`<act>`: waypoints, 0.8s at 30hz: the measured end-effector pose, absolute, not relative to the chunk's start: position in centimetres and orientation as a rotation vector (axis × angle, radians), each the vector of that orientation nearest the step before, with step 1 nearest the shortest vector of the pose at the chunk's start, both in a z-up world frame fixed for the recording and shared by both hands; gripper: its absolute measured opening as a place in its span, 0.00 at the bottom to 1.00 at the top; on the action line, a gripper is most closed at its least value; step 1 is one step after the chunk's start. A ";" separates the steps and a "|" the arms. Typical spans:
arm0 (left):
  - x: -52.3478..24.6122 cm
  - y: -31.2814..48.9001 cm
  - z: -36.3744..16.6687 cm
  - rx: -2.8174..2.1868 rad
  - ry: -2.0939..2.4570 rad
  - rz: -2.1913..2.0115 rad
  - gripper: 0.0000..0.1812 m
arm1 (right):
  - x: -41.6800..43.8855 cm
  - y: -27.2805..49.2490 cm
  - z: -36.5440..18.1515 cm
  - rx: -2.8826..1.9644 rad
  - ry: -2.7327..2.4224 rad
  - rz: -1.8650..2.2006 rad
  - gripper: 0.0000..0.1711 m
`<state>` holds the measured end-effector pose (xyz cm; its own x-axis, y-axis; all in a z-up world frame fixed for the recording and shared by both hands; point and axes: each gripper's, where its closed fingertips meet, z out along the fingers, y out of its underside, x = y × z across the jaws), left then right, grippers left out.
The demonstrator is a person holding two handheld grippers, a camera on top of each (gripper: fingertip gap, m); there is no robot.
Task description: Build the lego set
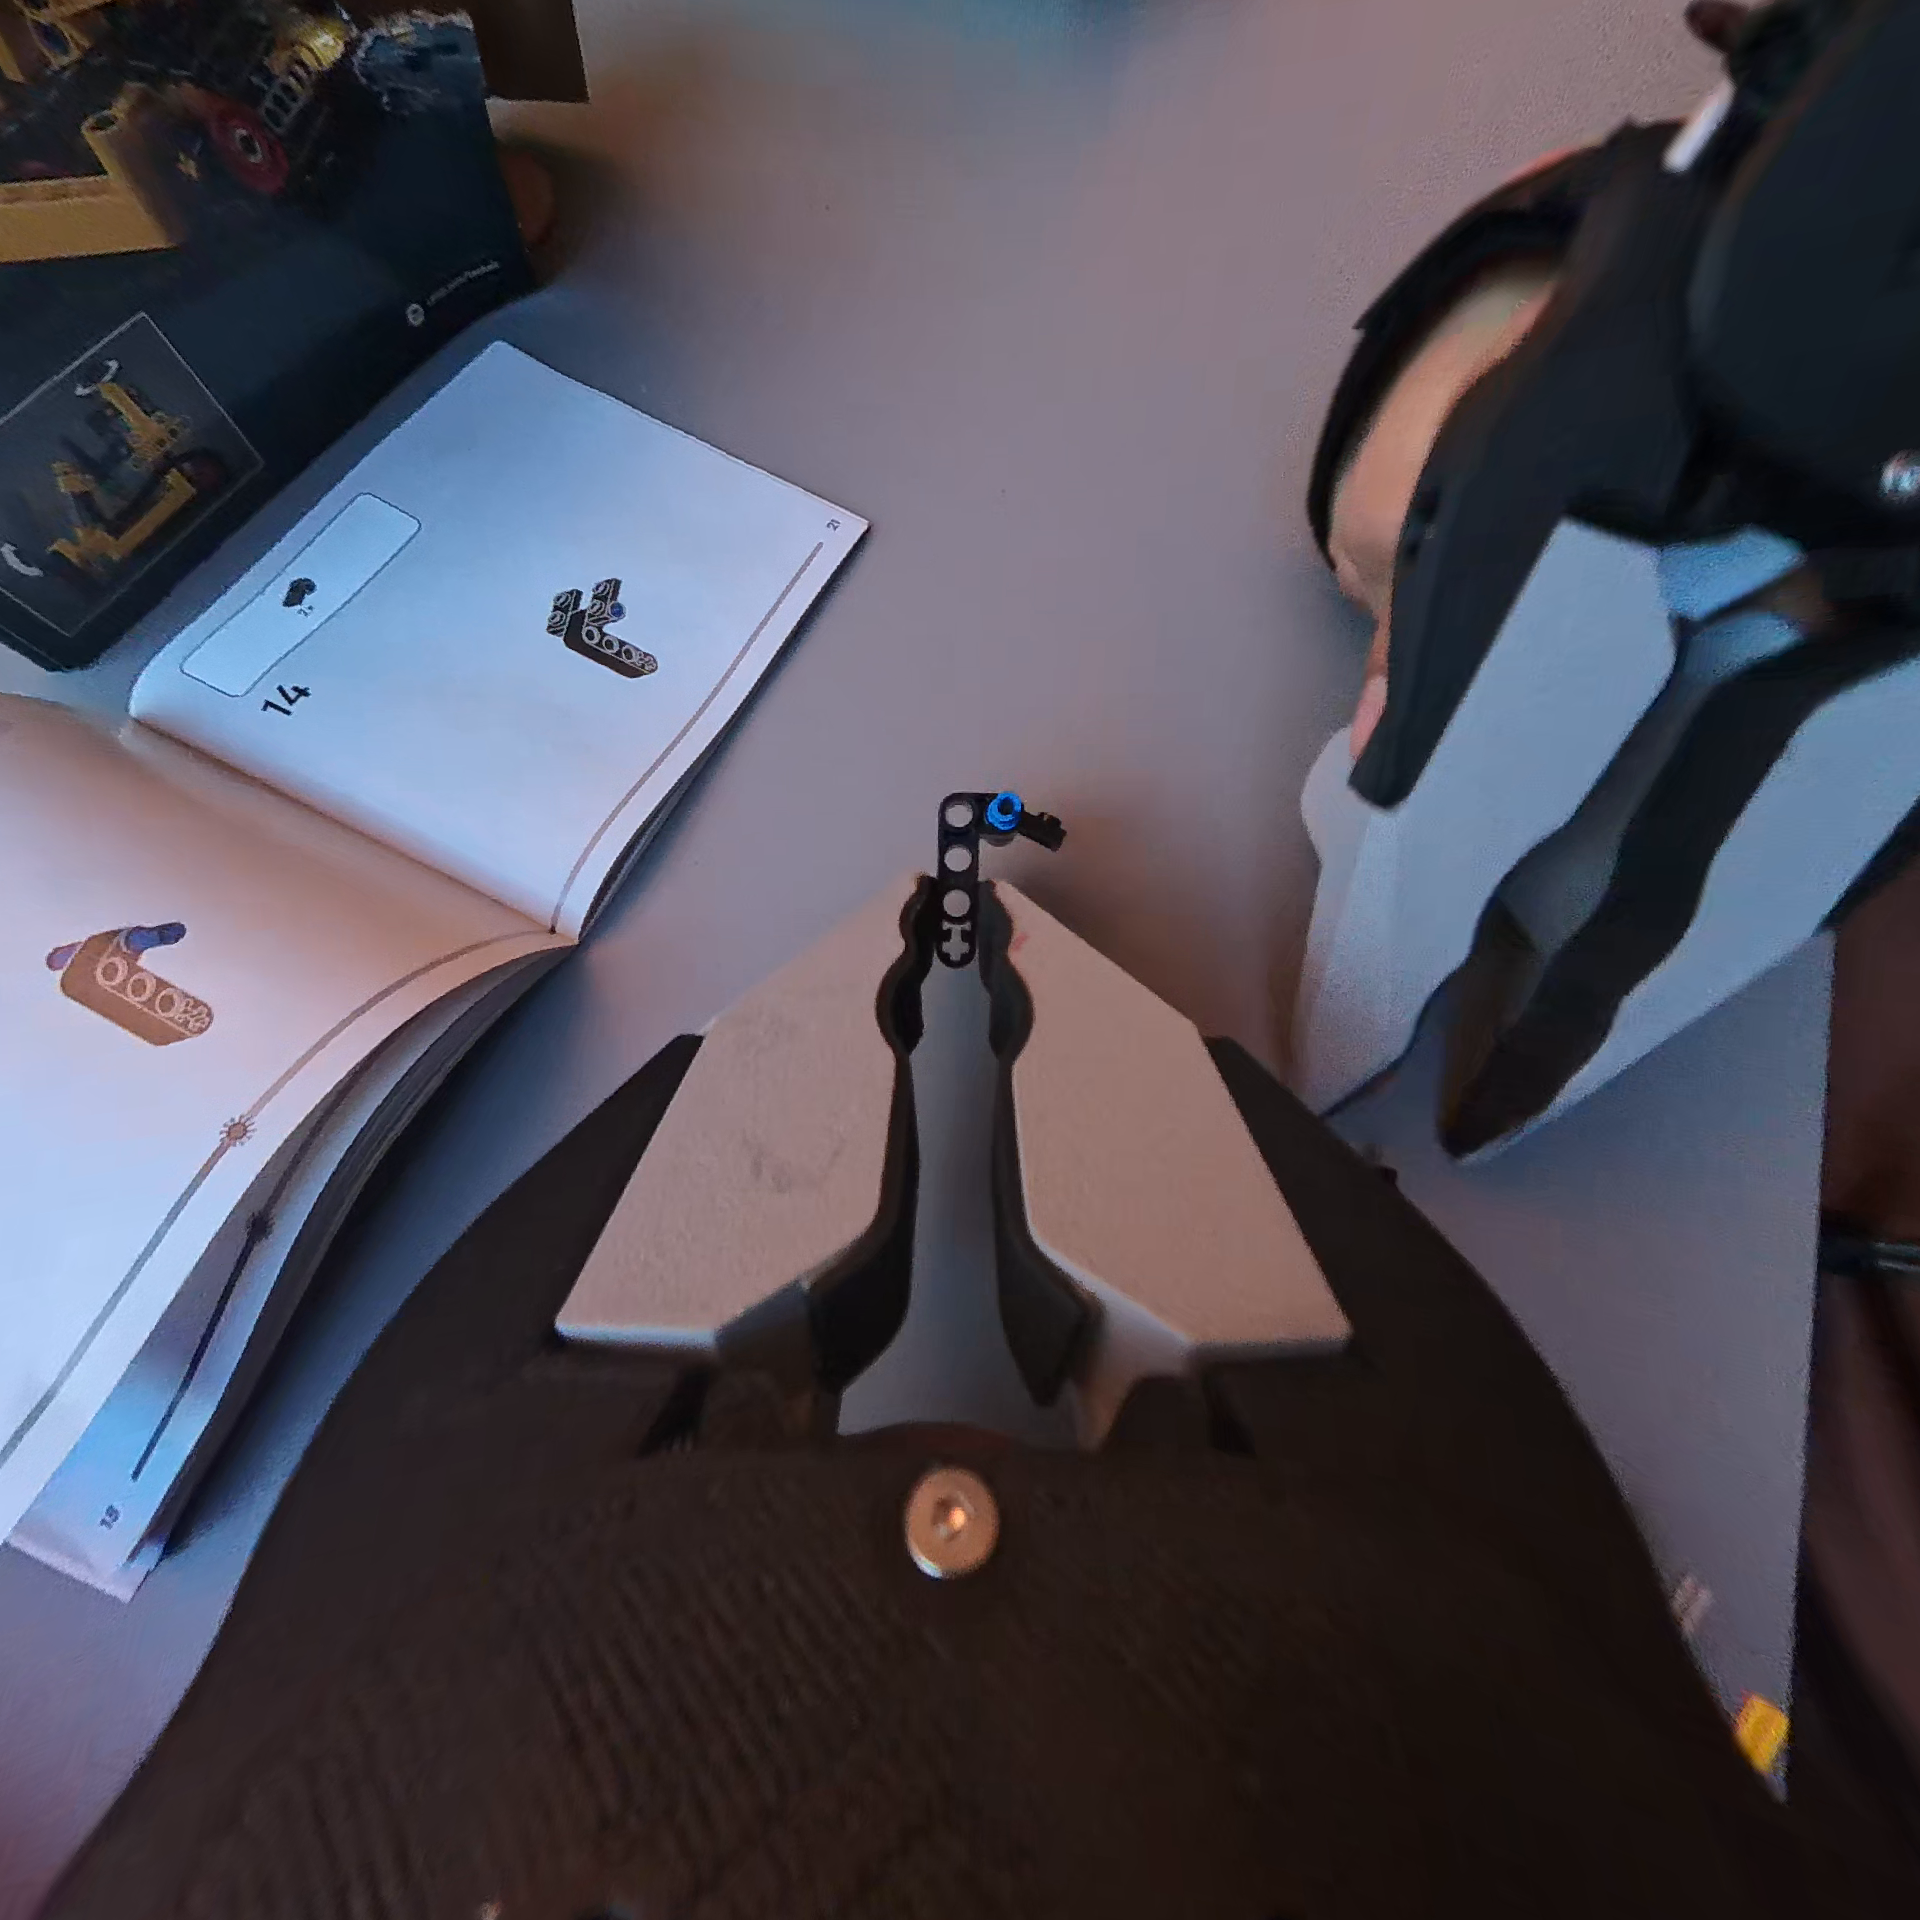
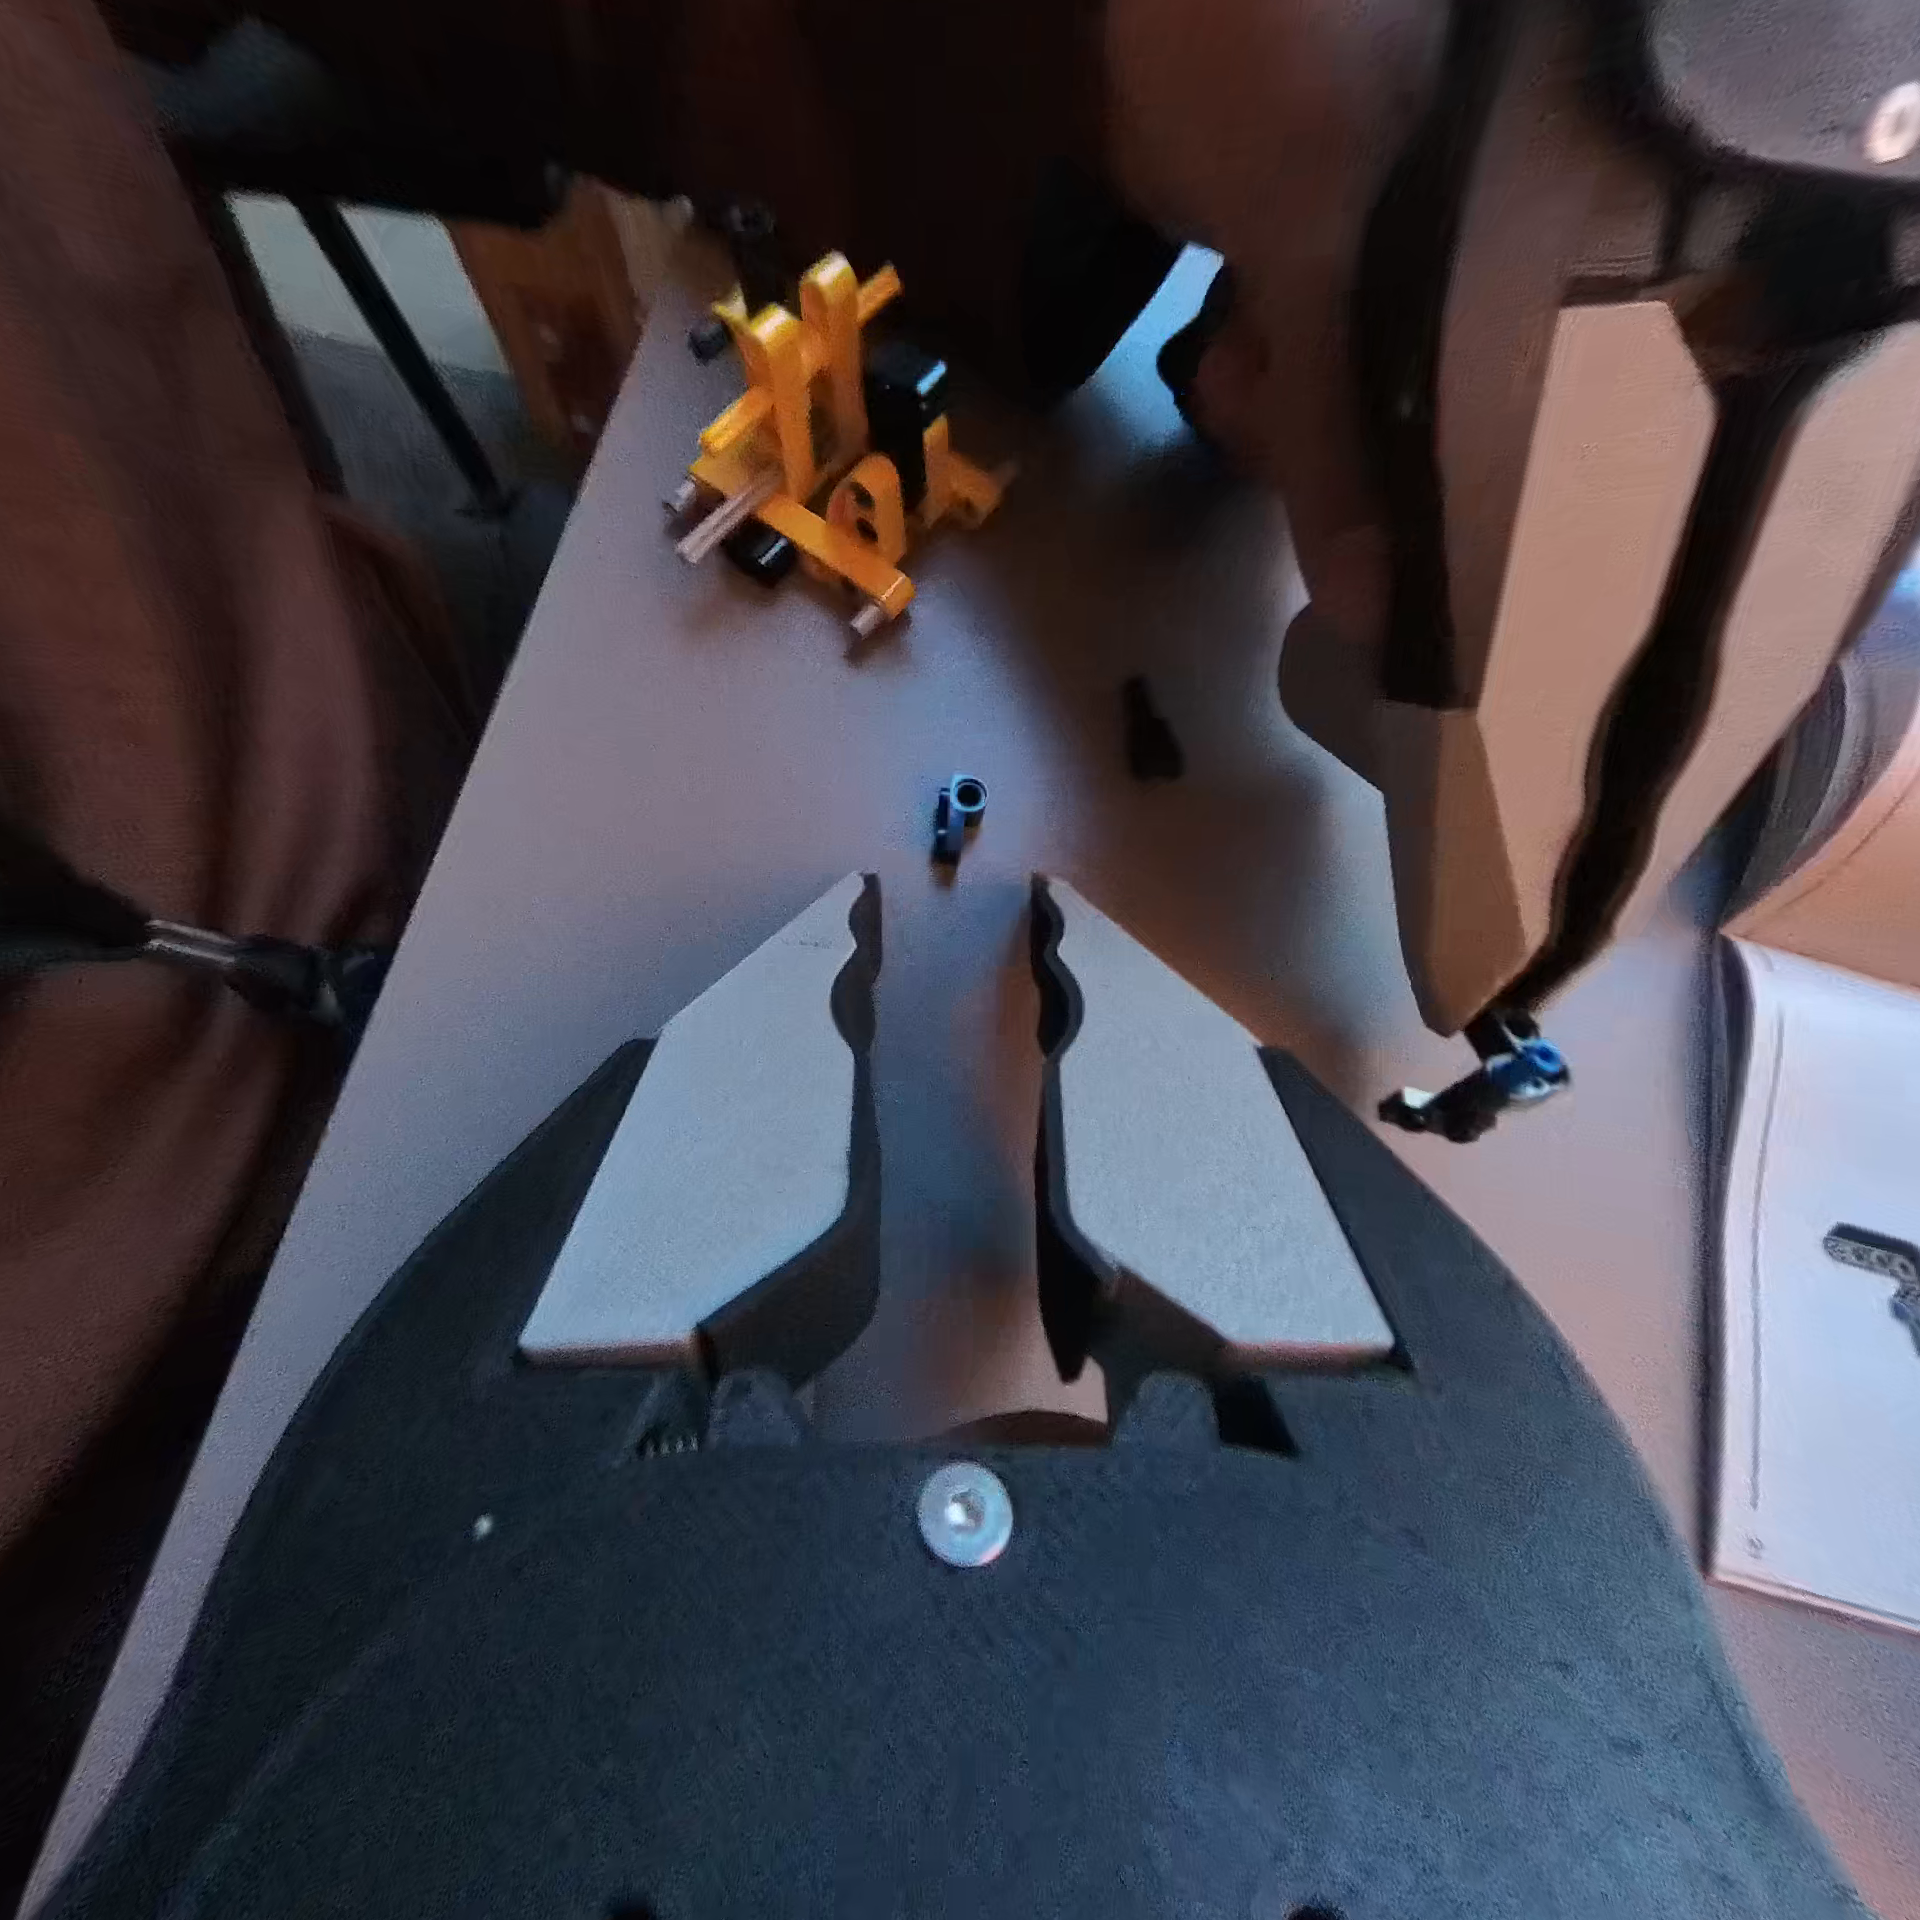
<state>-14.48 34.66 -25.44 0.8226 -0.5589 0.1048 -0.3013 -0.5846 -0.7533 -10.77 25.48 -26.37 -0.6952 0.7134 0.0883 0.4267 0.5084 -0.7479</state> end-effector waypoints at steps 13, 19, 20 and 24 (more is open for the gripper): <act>-15.9 37.0 -21.2 -1.754 0.907 0.264 0.03 | -10.5 28.0 -26.3 -0.942 -2.345 0.999 0.09; -13.3 35.7 -18.2 -1.260 1.164 0.694 0.02 | -10.0 32.1 -22.5 -0.999 -2.175 1.231 0.10; -13.3 35.5 -17.7 -1.228 1.166 0.730 0.02 | -10.1 33.0 -21.7 -1.036 -2.122 1.287 0.10; -14.7 35.6 -17.5 -1.233 1.148 0.822 0.02 | -9.0 33.7 -20.9 -1.108 -2.124 1.459 0.15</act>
